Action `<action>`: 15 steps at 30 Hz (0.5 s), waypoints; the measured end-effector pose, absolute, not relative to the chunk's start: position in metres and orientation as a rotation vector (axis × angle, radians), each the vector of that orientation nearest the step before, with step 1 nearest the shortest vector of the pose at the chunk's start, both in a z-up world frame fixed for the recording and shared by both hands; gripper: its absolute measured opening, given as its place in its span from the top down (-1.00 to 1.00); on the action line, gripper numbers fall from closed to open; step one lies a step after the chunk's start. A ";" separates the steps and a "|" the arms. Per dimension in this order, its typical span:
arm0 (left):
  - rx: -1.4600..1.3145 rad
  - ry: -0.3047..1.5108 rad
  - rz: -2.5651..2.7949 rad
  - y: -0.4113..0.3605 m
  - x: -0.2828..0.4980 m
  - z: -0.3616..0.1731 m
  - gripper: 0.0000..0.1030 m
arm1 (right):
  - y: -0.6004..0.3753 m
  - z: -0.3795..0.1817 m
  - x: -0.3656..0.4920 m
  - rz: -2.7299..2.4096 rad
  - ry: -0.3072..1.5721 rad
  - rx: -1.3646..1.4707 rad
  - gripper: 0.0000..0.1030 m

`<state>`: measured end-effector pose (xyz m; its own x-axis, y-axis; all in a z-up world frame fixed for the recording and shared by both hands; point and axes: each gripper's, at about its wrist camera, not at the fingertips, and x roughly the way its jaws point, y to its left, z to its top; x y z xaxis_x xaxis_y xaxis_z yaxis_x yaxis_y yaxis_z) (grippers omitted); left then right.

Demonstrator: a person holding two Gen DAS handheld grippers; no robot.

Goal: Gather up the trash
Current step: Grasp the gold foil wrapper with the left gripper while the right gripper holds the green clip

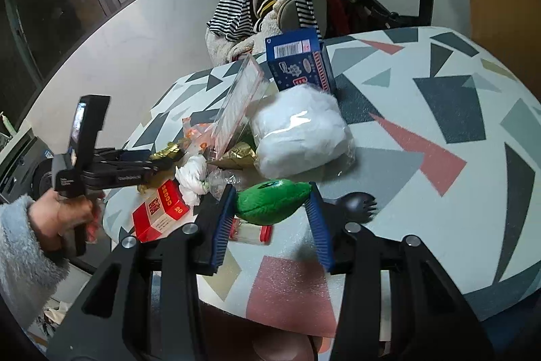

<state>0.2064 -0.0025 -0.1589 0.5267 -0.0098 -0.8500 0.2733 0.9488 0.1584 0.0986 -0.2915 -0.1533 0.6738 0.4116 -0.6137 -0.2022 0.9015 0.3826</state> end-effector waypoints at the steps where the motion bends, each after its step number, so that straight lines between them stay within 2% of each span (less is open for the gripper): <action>1: 0.301 0.986 -0.172 -0.001 0.204 -0.152 -0.06 | -0.292 -0.152 0.098 0.353 0.753 0.300 0.15; 2: 0.302 0.975 -0.175 0.001 0.203 -0.147 -0.05 | -0.292 -0.151 0.097 0.354 0.752 0.304 0.15; 3: 0.302 0.965 -0.177 0.002 0.202 -0.143 0.23 | -0.292 -0.150 0.097 0.356 0.752 0.306 0.15; 5: 0.310 0.943 -0.160 0.006 0.198 -0.132 0.41 | -0.291 -0.147 0.095 0.362 0.750 0.305 0.15; 15: 0.233 0.879 -0.176 0.030 0.173 -0.099 0.65 | -0.286 -0.130 0.079 0.375 0.724 0.278 0.15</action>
